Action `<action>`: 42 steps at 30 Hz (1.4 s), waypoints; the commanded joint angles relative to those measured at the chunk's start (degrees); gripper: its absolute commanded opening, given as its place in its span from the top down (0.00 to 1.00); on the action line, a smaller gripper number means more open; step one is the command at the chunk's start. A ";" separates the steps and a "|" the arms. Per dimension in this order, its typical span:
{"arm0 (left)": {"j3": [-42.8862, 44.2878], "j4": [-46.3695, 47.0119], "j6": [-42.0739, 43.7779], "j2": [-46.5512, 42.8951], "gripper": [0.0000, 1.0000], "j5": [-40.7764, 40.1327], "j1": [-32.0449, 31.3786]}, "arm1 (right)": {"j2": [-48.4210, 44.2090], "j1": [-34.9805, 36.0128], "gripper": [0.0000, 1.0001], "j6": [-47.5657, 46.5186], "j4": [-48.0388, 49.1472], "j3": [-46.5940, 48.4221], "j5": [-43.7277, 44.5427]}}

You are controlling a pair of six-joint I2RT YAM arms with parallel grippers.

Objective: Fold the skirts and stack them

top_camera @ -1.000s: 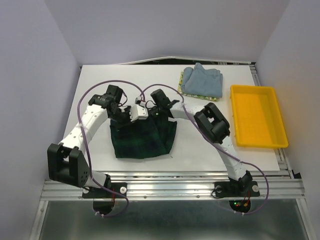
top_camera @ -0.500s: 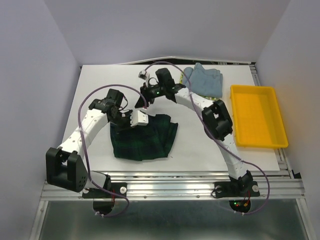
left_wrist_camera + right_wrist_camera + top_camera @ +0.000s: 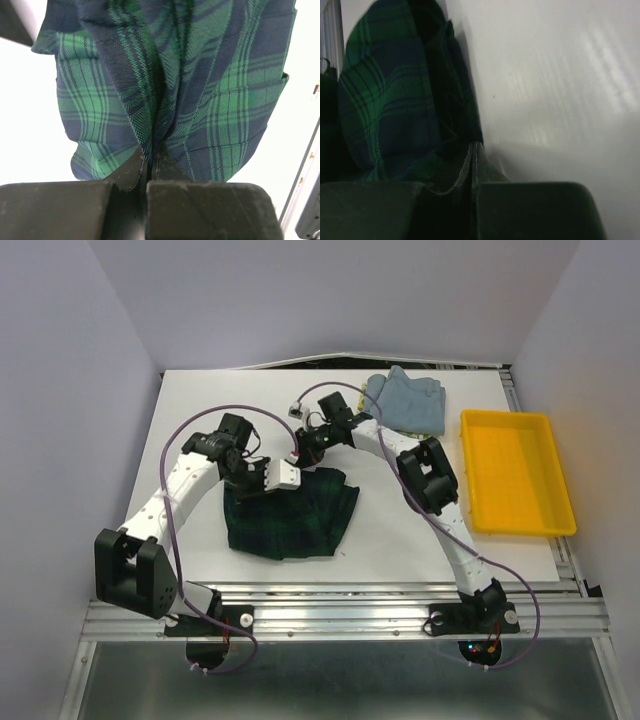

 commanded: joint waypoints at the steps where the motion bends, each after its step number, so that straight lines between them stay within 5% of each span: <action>1: 5.35 0.74 -0.15 2.37 1.00 0.64 -0.44 | -0.50 2.83 0.97 -3.16 -3.50 -3.10 -4.43; 17: 11.61 10.32 -0.16 15.03 1.00 -2.88 -1.84 | -0.85 4.78 0.99 0.71 -0.52 -5.83 -10.86; 37: -2.19 36.07 -5.87 22.06 1.00 -7.98 -5.53 | -0.06 4.78 0.99 7.13 3.44 -5.04 -12.44; 42: -5.44 35.99 -5.87 22.77 0.99 -8.24 -7.90 | 0.12 2.68 0.89 6.08 3.44 -2.50 -4.11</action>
